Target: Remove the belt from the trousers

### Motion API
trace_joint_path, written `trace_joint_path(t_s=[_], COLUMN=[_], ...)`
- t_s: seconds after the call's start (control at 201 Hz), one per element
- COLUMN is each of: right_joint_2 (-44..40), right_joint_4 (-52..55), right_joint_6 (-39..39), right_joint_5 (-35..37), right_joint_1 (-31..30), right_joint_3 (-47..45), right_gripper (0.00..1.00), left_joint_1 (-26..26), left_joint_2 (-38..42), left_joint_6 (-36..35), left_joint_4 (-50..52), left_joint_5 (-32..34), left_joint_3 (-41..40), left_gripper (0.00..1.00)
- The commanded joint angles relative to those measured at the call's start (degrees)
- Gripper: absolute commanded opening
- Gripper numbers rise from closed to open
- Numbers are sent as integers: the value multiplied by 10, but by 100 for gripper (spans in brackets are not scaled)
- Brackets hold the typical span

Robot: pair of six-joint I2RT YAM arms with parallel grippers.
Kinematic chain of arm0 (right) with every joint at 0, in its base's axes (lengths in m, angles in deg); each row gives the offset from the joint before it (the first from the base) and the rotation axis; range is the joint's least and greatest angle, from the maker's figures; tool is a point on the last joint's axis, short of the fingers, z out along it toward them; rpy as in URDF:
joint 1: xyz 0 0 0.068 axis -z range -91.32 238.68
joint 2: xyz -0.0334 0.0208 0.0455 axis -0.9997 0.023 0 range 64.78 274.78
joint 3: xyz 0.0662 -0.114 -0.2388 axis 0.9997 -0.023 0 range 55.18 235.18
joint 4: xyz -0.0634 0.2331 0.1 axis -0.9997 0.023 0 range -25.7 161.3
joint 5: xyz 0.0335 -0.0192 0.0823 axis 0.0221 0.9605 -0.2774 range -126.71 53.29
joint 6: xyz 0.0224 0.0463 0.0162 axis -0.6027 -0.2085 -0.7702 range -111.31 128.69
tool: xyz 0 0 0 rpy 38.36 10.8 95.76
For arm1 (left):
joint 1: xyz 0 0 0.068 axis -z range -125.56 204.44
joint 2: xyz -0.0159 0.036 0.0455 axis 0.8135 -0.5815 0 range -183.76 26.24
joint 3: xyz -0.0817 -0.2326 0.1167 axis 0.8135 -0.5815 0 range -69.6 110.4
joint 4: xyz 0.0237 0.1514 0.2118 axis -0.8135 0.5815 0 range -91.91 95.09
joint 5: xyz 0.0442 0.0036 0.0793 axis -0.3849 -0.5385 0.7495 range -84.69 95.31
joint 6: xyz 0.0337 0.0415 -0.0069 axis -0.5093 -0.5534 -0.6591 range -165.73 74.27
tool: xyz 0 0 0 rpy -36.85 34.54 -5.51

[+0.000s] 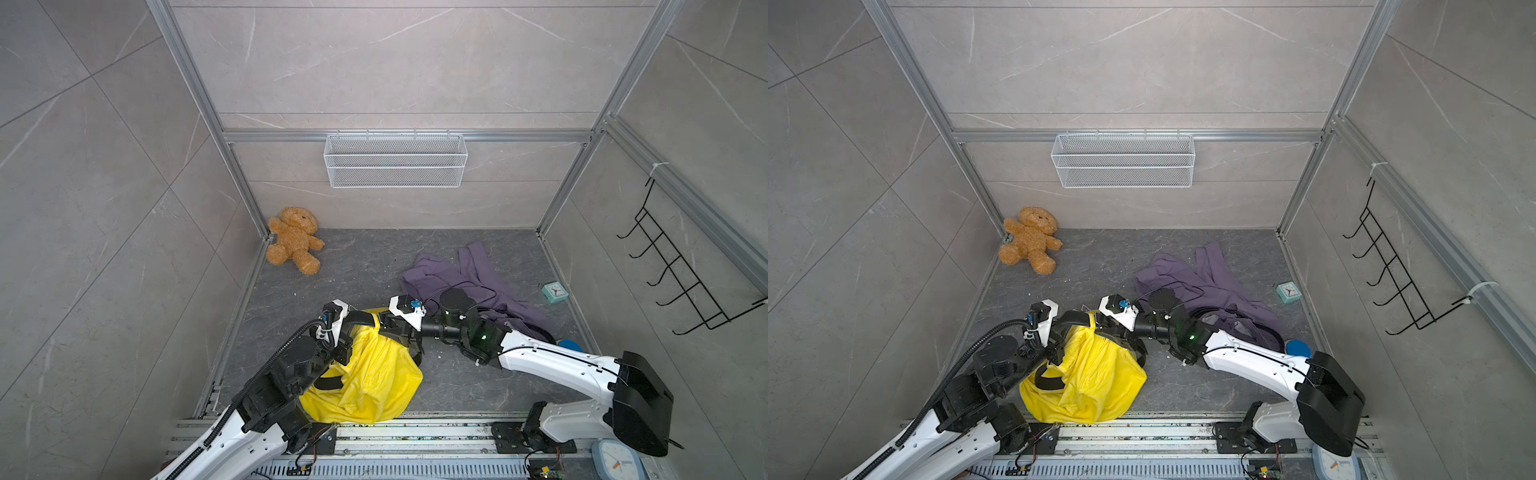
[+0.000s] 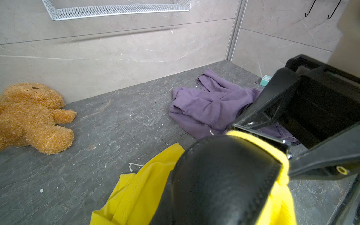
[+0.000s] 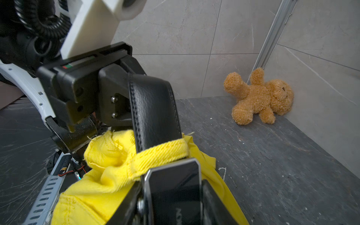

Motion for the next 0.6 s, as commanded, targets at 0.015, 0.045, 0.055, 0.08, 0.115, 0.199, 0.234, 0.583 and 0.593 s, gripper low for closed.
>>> trace_joint_path(t_s=[0.015, 0.045, 0.055, 0.08, 0.115, 0.199, 0.234, 0.583, 0.593], right_joint_2=[-16, -17, -17, -16, -15, -15, -15, -12, -12], right_joint_4=[22, 26, 27, 35, 43, 49, 52, 61, 62], right_joint_6=[-43, -45, -46, -46, -46, -54, -55, -53, -53], right_joint_5=[54, 59, 60, 60, 60, 68, 68, 65, 66], right_joint_1=[41, 43, 43, 45, 46, 52, 53, 55, 55], right_joint_3=[-15, -14, -13, -10, -7, -8, -8, -1, -1], right_gripper=[8, 7, 6, 5, 3, 0, 0, 0, 0], left_joint_1=[-2, -2, -2, -2, -2, -2, -2, -2, -2], left_joint_2=[35, 38, 40, 42, 45, 51, 52, 62, 63], left_joint_6=[15, 16, 15, 15, 13, 6, 4, 2, 3], left_joint_4=[-44, -44, -45, -45, -45, -44, -42, -43, -42], left_joint_5=[45, 47, 49, 53, 58, 66, 68, 82, 83], left_joint_3=[12, 11, 11, 10, 9, 12, 14, 17, 17], left_gripper=[0, 0, 0, 0, 0, 0, 0, 0, 0])
